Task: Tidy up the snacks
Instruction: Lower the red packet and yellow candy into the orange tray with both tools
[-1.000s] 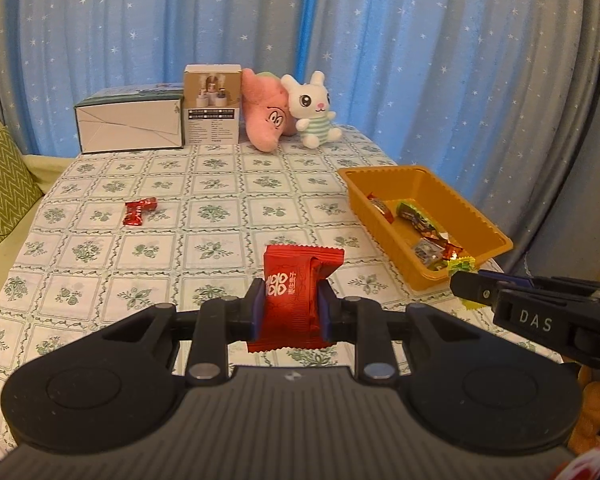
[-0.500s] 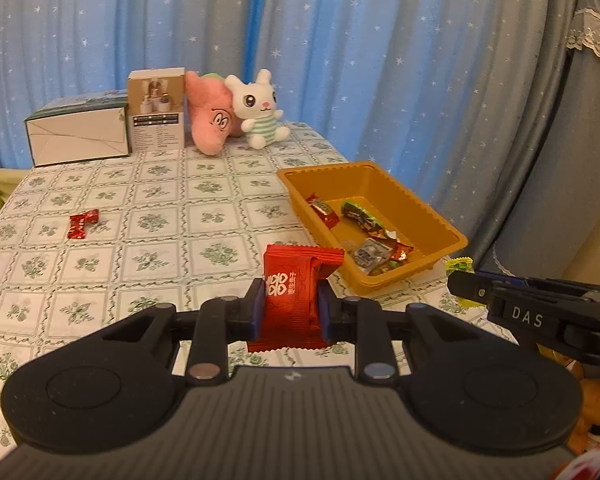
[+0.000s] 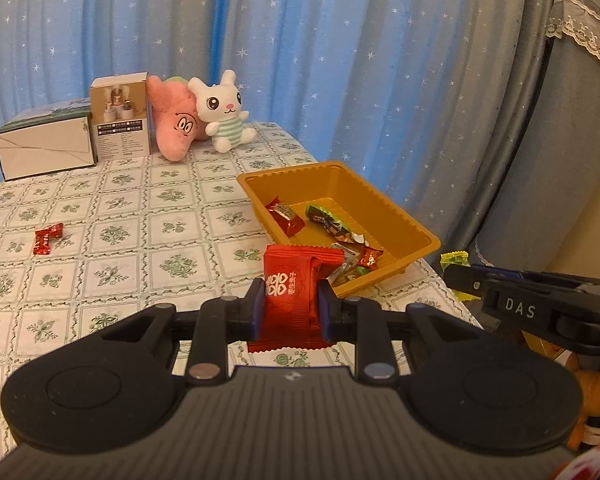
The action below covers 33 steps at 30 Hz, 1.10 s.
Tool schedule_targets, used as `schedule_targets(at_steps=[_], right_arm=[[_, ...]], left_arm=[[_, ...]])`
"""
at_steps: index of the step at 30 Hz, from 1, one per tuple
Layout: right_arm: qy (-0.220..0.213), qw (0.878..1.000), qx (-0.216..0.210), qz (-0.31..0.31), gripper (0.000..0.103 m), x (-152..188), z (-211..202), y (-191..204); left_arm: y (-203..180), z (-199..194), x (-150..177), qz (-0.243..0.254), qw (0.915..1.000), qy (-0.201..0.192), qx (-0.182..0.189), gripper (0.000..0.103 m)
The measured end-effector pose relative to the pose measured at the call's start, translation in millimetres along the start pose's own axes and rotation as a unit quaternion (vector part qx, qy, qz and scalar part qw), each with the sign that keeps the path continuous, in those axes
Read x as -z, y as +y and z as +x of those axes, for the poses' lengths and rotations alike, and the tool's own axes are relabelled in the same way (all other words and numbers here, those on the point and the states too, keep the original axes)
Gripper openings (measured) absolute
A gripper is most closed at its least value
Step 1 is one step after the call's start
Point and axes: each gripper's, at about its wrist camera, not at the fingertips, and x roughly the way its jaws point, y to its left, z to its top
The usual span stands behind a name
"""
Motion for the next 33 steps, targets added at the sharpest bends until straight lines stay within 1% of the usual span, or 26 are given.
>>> schedule_targets(at_steps=[13, 20, 33], right_arm=[[-0.006, 1.0, 0.01, -0.011, 0.022, -17, 12, -17], [-0.007, 1.0, 0.011, -0.018, 0.022, -29, 27, -27], [0.004, 1.0, 0.0, -0.03, 0.022, -52, 72, -33]], left_arm=[[-20, 25, -16, 0.017, 0.9996, 0.004, 0.02, 0.024], [-24, 52, -31, 0.023, 0.9992, 0.01, 0.03, 0.024], [-23, 114, -56, 0.031, 0.9983, 0.03, 0.041, 0.024]])
